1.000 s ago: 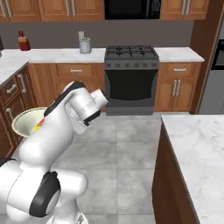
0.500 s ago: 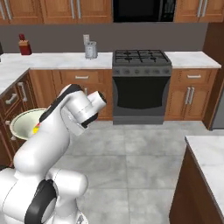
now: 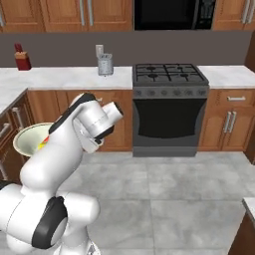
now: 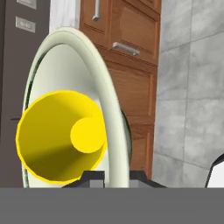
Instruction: Place the cup inside the bowl on the dining table and move the bowl to any counter.
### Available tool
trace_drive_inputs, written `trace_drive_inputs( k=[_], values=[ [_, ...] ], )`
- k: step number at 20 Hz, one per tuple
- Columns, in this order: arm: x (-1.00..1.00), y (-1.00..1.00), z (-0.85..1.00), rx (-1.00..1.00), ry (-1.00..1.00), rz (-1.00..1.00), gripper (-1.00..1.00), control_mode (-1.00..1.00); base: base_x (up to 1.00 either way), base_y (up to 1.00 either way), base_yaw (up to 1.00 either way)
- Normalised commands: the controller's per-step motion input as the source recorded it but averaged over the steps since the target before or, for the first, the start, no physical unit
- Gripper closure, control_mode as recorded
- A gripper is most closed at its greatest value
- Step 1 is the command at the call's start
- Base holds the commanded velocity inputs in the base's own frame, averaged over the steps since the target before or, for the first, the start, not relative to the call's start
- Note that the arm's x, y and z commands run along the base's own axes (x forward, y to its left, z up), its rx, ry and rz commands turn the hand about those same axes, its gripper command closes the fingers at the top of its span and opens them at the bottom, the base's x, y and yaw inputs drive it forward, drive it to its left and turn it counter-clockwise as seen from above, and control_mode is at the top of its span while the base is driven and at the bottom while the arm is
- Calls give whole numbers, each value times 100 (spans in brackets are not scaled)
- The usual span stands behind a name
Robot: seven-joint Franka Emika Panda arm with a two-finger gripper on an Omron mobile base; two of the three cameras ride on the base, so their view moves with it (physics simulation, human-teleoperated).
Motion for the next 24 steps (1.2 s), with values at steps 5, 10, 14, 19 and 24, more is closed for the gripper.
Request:
trace_drive_inputs(
  k=[5,10,14,19,24],
  values=[
    [0,0,0,0,0,0,100,100,67,71,0],
    [0,0,0,0,0,0,100,100,88,54,0],
    [0,0,0,0,0,0,100,100,94,39,0],
    [0,0,0,0,0,0,100,100,77,37,0],
    [0,0,0,0,0,0,100,100,61,59,0]
  ],
)
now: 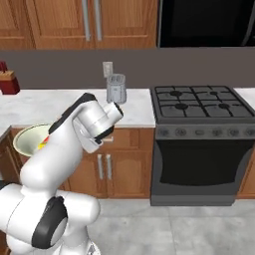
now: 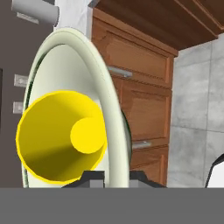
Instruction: Place the cup inside the bowl on the dining table and move the bowl to any counter.
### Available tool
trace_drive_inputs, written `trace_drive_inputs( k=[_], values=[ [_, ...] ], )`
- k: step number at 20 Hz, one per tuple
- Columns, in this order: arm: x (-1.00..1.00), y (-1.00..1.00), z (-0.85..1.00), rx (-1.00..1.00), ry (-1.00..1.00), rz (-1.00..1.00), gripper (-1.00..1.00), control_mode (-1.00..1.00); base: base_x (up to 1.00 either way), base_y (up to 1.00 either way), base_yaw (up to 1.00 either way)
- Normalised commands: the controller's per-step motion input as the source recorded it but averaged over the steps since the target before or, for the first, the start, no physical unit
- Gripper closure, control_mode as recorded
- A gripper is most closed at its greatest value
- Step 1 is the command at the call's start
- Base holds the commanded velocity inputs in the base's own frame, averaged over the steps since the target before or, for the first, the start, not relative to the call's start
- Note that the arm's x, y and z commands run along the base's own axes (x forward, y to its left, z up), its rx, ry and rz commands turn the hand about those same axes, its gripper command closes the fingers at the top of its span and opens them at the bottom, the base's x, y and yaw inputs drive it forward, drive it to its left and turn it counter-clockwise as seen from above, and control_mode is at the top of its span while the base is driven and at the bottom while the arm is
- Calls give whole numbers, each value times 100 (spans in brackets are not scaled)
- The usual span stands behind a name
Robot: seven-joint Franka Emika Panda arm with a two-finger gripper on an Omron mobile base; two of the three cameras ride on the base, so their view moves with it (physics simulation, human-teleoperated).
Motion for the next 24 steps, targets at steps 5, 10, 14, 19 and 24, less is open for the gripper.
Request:
trace_drive_inputs(
  k=[5,10,14,19,24],
  values=[
    [0,0,0,0,0,0,100,100,58,65,0],
    [0,0,0,0,0,0,100,100,87,35,0],
    [0,0,0,0,0,0,100,100,77,19,0],
    [0,0,0,0,0,0,100,100,58,23,0],
    [0,0,0,0,0,0,100,100,39,33,0]
  ],
)
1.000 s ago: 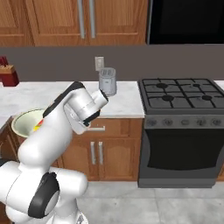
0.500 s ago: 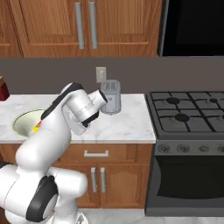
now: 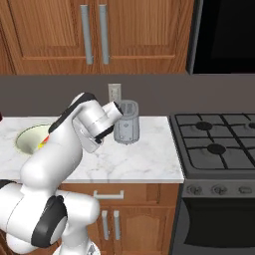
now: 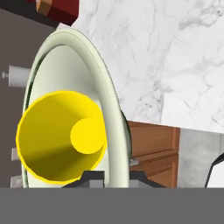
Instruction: Place the cup inside the bowl on the dining table and move the bowl to any counter.
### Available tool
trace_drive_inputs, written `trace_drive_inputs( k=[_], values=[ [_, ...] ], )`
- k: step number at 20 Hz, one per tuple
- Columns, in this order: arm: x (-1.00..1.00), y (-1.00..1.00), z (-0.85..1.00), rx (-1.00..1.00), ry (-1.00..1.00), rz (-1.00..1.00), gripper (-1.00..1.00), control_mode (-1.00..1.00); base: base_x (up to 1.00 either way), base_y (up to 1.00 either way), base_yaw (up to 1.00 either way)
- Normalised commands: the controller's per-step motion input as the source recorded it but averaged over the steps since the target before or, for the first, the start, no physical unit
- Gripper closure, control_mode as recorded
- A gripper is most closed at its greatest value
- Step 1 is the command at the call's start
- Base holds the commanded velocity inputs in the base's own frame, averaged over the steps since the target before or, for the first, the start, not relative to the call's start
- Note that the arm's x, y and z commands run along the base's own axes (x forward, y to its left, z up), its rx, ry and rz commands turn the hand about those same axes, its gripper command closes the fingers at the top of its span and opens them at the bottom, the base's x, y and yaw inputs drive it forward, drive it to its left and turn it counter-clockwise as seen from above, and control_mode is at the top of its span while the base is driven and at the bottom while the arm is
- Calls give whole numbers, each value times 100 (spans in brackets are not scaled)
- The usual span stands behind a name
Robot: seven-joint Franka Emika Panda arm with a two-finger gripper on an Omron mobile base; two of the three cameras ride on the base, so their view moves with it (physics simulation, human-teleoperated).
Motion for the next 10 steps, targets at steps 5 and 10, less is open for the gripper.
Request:
trace_drive_inputs(
  k=[5,10],
  values=[
    [0,0,0,0,0,0,100,100,32,34,0],
    [0,0,0,0,0,0,100,100,25,17,0]
  ],
)
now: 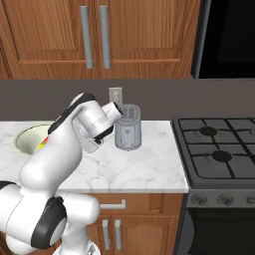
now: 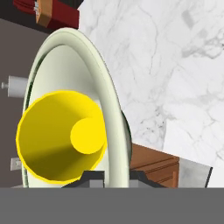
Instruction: Place the cup inside the bowl on the dining table and move the bowl to any counter.
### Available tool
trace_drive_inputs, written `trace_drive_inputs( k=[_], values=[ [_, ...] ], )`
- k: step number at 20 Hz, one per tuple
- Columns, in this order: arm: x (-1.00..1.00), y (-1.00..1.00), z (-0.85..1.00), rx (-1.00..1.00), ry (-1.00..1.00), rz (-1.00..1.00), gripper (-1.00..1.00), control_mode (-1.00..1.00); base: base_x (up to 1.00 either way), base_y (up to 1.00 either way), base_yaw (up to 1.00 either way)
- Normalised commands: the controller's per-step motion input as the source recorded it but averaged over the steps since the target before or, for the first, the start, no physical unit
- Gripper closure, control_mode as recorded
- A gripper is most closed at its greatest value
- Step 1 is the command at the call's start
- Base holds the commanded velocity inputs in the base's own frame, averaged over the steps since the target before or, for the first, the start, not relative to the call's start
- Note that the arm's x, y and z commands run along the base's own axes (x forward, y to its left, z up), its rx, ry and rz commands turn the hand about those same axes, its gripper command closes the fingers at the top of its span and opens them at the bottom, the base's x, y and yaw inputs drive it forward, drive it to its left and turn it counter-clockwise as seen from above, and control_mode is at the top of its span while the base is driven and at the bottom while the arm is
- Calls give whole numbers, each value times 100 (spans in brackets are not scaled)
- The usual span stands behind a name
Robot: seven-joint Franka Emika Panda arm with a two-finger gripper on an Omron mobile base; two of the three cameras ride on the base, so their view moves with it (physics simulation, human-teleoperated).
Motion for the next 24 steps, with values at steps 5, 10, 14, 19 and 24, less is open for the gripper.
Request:
trace_drive_inputs(
  k=[5,10,14,19,24],
  values=[
    [0,0,0,0,0,0,100,100,0,0,0],
    [0,0,0,0,0,0,100,100,0,0,0],
    [0,0,0,0,0,0,100,100,0,0,0],
    [0,0,0,0,0,0,100,-100,0,0,0],
    [0,0,0,0,0,0,100,-100,0,0,0]
  ],
)
